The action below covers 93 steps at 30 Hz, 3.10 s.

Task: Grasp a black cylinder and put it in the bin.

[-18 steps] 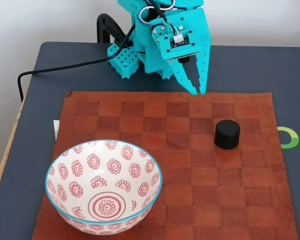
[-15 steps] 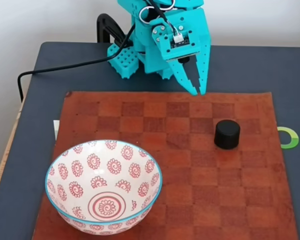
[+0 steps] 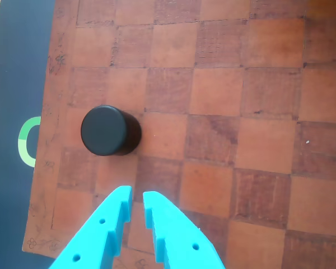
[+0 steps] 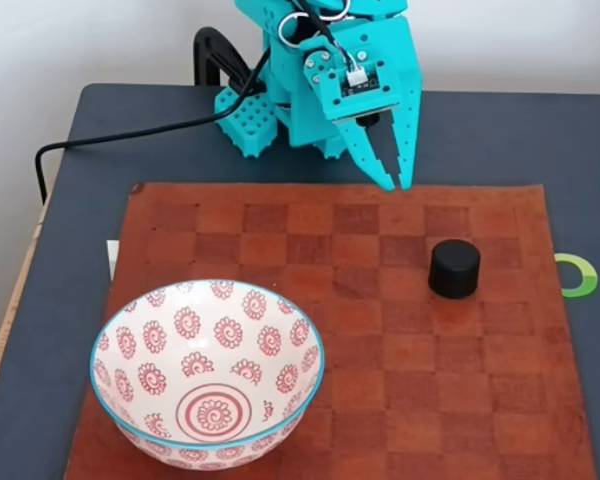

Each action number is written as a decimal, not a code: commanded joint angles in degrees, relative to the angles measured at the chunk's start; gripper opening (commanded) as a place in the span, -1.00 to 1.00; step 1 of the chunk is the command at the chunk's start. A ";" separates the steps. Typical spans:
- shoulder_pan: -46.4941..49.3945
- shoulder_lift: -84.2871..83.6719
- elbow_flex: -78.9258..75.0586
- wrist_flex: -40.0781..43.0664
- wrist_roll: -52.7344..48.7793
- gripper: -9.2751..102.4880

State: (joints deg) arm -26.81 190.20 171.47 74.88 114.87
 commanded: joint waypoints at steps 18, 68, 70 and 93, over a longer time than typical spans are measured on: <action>-0.79 0.26 -1.49 0.18 -0.44 -0.83; -11.51 -62.84 -29.62 -13.89 -0.09 -0.62; -11.95 -64.07 -29.79 -15.38 0.00 -0.62; -13.45 -73.83 -30.50 -25.84 0.62 -0.28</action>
State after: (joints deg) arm -39.99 117.16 143.26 49.83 115.22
